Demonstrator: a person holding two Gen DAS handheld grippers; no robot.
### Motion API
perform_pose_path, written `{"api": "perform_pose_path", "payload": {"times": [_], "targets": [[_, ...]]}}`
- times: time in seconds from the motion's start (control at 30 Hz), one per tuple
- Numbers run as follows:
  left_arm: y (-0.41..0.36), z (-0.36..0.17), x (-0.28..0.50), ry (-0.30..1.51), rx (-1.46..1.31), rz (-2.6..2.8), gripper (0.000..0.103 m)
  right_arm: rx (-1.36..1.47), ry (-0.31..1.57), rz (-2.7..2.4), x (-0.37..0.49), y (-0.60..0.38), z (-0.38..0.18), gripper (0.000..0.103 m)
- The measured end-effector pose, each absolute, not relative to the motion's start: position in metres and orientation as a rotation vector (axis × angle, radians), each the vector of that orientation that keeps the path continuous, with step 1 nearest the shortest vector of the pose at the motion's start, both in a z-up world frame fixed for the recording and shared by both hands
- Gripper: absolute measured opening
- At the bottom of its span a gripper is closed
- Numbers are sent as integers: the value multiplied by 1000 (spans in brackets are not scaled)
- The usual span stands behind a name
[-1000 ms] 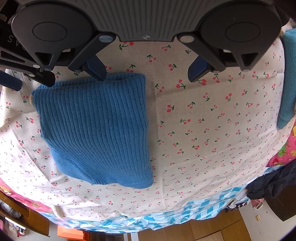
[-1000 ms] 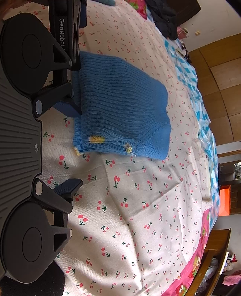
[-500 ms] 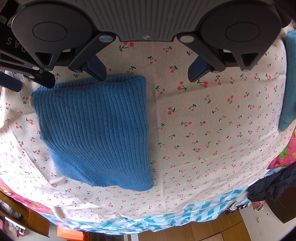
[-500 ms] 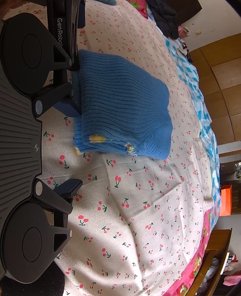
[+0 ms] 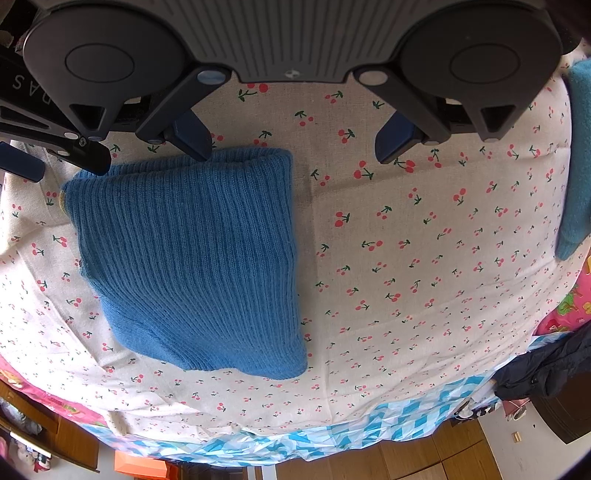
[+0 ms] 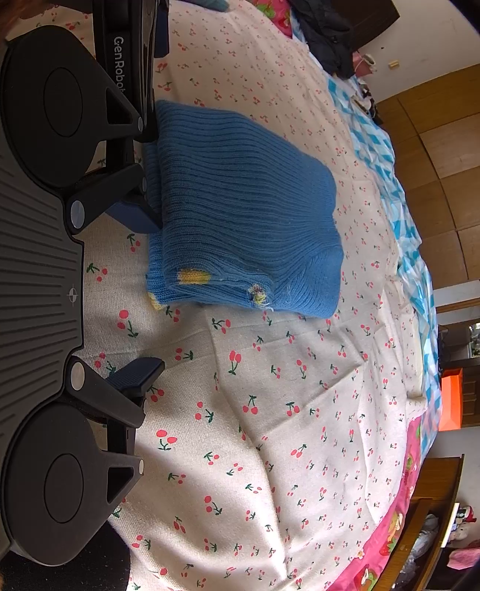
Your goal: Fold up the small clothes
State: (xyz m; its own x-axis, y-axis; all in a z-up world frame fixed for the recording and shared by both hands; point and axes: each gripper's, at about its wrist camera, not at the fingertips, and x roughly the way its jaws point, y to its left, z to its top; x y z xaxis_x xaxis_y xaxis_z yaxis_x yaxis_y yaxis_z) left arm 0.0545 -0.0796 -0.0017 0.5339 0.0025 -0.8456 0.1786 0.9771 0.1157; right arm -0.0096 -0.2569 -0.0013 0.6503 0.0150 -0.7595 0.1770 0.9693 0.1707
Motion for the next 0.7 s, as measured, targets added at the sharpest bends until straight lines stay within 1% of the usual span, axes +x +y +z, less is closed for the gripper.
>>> {"api": "perform_pose_path", "payload": {"times": [0.7], "targets": [[-81,-3,56,1005,201,-105,99,244,862,-90,-9,-257,-1,76]]}}
